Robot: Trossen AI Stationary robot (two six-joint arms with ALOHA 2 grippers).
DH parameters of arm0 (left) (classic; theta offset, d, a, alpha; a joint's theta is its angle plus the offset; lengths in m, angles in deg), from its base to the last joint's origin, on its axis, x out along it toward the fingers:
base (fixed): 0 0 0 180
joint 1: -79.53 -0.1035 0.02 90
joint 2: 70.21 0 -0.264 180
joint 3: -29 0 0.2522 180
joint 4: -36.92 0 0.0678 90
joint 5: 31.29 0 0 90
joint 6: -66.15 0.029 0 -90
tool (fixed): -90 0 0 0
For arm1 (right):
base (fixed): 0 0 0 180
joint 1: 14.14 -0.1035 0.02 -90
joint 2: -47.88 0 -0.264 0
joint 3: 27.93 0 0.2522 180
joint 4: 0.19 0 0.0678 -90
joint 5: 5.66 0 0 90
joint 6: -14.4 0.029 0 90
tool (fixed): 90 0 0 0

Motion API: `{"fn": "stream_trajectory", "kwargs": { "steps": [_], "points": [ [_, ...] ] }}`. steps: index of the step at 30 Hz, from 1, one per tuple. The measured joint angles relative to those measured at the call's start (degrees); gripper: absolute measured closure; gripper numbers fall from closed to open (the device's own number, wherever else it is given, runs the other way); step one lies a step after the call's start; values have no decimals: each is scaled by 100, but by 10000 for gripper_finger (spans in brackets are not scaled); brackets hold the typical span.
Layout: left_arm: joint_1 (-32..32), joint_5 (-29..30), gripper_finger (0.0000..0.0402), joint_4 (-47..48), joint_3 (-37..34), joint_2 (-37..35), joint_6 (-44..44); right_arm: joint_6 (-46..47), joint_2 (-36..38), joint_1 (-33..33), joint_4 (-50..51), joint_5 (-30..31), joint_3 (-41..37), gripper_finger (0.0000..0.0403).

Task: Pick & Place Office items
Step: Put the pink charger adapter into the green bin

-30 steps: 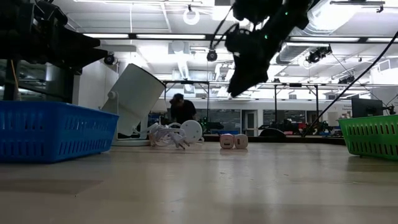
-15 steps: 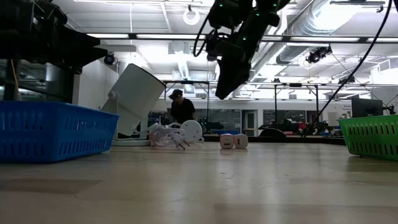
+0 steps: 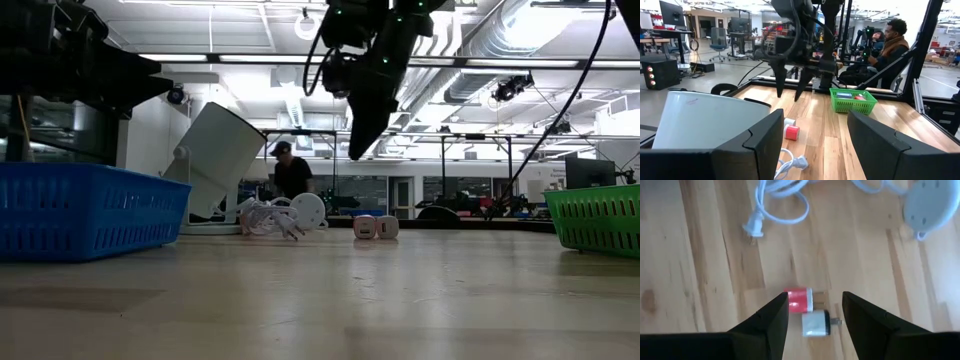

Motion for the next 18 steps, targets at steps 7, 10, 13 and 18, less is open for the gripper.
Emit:
{"fn": "stream_trajectory", "kwargs": {
  "steps": [7,10,13,18],
  "points": [
    [1,0,189,0,0,0,0,-100,-174,-150,-27,149,-2,230],
    [0,2,189,-8,0,0,0,29,-301,-149,-72,115,-8,230],
    [0,2,189,-13,0,0,0,140,-336,-146,0,63,-23,230],
    [1,2,189,-27,0,0,0,189,-413,-166,-62,67,-28,230]
  ]
}}
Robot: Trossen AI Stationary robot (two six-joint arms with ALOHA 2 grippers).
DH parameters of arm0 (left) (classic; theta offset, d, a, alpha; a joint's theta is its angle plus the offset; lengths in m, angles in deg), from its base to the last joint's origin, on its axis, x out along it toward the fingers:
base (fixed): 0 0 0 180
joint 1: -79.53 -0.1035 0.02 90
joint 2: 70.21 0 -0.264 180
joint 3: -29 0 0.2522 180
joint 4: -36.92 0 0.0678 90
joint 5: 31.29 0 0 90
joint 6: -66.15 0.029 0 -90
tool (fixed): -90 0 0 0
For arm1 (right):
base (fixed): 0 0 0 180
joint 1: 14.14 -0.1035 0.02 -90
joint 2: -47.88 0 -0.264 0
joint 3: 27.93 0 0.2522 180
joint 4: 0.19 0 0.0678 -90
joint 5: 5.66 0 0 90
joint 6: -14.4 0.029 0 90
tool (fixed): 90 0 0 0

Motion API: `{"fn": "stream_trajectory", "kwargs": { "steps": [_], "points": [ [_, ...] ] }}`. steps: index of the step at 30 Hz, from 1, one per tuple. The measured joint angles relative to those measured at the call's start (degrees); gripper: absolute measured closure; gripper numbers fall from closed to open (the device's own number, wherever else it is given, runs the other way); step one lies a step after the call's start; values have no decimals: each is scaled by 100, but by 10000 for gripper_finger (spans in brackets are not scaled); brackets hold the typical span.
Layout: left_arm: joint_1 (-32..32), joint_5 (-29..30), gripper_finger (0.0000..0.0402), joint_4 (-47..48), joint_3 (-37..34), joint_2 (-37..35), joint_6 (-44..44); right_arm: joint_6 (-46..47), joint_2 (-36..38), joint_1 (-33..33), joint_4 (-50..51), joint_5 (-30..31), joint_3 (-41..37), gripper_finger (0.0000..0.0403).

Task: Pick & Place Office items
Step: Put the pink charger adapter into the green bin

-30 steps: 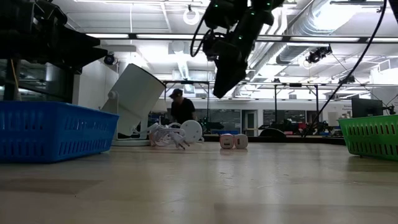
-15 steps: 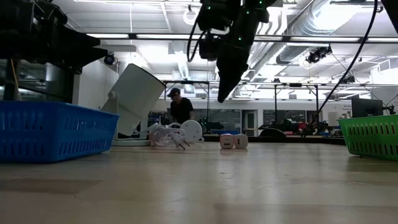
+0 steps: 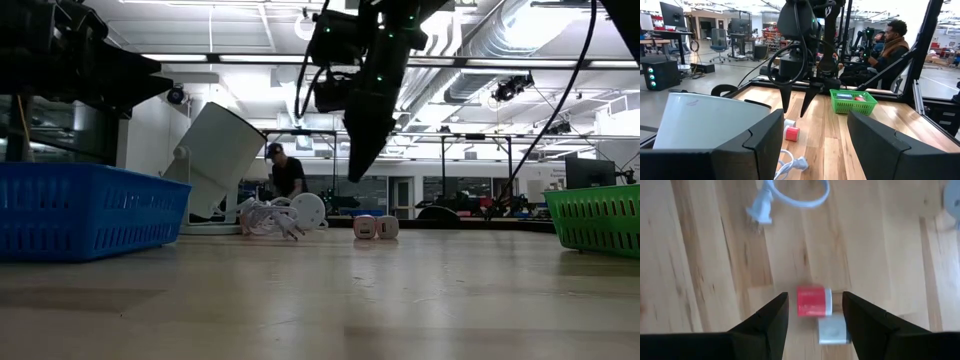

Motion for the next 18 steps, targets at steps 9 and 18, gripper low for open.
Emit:
{"fn": "stream_trajectory", "kwargs": {
  "steps": [9,18],
  "points": [
    [1,-2,189,-8,0,0,0,76,7,0,-207,9,-184,230],
    [1,-1,189,-8,0,-1,-1,179,9,-22,-473,19,-618,230]
  ]
}}
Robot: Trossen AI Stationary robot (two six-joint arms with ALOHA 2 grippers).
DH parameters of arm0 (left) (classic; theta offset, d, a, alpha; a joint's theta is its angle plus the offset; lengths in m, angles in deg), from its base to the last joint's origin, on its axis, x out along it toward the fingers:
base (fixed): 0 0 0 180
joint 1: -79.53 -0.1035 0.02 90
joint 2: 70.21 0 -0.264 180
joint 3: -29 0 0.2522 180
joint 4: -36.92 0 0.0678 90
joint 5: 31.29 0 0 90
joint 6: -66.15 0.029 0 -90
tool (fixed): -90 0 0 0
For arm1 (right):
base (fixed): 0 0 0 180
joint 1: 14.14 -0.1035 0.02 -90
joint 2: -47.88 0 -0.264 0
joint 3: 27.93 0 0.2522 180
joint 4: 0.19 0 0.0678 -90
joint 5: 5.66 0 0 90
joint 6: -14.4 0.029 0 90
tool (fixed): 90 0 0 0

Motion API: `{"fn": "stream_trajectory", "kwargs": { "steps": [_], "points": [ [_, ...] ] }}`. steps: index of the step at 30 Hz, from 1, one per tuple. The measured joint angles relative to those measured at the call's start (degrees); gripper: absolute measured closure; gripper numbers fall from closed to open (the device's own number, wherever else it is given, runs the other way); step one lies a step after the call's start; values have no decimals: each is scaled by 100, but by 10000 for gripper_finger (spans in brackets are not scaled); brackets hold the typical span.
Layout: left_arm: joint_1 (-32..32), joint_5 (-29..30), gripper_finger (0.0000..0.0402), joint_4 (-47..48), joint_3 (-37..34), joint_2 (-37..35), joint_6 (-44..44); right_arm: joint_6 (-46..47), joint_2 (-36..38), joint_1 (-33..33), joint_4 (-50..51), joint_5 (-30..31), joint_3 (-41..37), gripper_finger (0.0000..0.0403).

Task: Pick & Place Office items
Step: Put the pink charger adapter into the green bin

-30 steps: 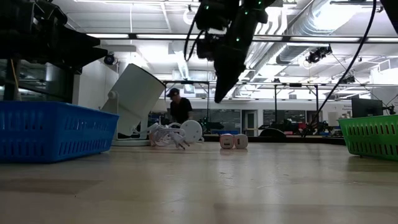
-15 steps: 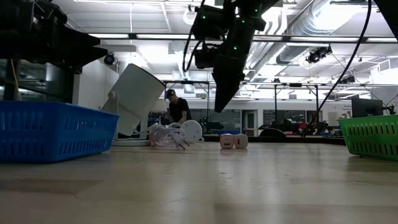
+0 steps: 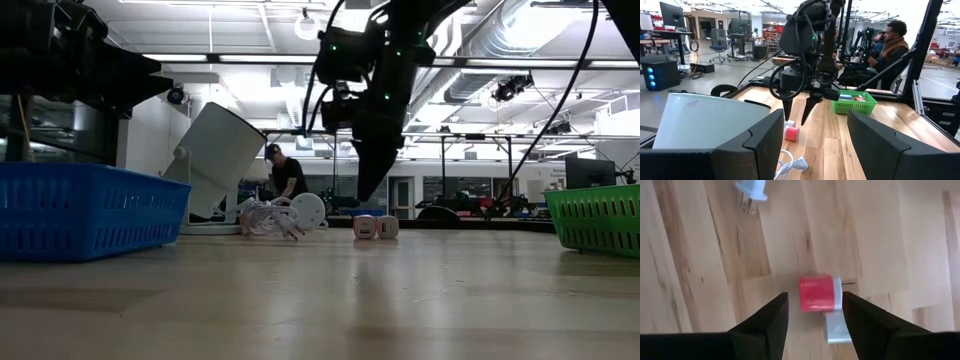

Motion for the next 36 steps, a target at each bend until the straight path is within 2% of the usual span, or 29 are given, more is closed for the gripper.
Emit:
{"fn": "stream_trajectory", "kwargs": {
  "steps": [12,19,36],
  "points": [
    [-2,1,189,-1,0,0,1,4,2,4,-360,24,-366,230],
    [-1,1,189,0,0,1,1,-5,7,2,-445,320,-383,230],
    [0,0,189,0,0,1,1,-14,7,4,-449,150,-383,230]
  ]
}}
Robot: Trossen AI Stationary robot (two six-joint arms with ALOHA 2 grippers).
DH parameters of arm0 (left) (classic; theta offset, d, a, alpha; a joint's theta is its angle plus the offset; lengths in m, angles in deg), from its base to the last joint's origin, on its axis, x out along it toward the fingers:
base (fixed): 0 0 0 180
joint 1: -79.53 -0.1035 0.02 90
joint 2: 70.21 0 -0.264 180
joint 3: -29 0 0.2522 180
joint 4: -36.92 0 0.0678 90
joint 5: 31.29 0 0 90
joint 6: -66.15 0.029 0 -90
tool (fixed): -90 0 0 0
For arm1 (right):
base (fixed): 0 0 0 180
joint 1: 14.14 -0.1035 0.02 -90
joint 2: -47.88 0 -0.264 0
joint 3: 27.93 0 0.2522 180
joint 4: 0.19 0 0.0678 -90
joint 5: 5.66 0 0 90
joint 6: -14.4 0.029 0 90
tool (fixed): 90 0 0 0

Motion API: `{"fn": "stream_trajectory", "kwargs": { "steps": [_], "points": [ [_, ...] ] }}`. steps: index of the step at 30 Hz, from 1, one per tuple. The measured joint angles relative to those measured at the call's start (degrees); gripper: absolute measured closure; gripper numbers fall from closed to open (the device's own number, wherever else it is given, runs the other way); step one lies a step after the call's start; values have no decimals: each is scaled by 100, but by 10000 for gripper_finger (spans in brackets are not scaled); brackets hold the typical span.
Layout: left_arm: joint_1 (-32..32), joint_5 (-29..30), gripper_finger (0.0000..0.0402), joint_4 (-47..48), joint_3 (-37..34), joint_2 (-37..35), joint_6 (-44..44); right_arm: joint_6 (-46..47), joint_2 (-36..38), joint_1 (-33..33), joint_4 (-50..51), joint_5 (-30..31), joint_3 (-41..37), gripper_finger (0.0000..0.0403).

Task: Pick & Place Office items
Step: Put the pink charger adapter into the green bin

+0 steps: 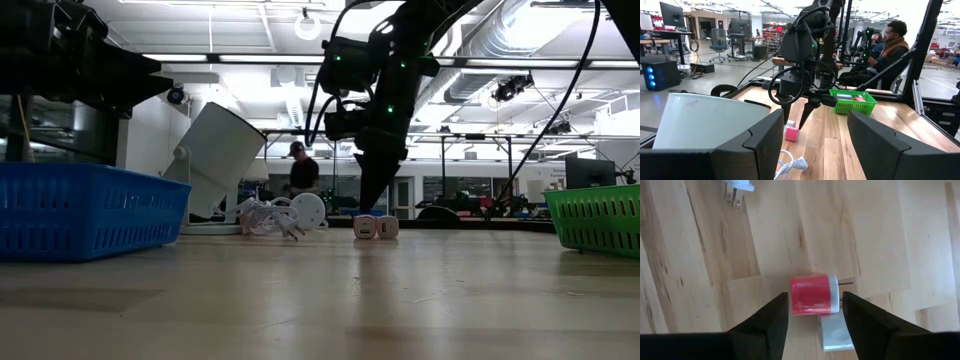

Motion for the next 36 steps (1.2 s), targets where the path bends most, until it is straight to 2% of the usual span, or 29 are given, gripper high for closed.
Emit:
{"fn": "stream_trajectory", "kwargs": {
  "steps": [16,26,36],
  "points": [
    [-2,1,189,0,0,0,0,-4,0,0,0,-5,0,230],
    [-1,0,189,0,0,0,0,7,0,0,-2,-6,0,199],
    [-2,1,189,0,0,0,0,5,0,-2,-16,-4,-2,195]
  ]
}}
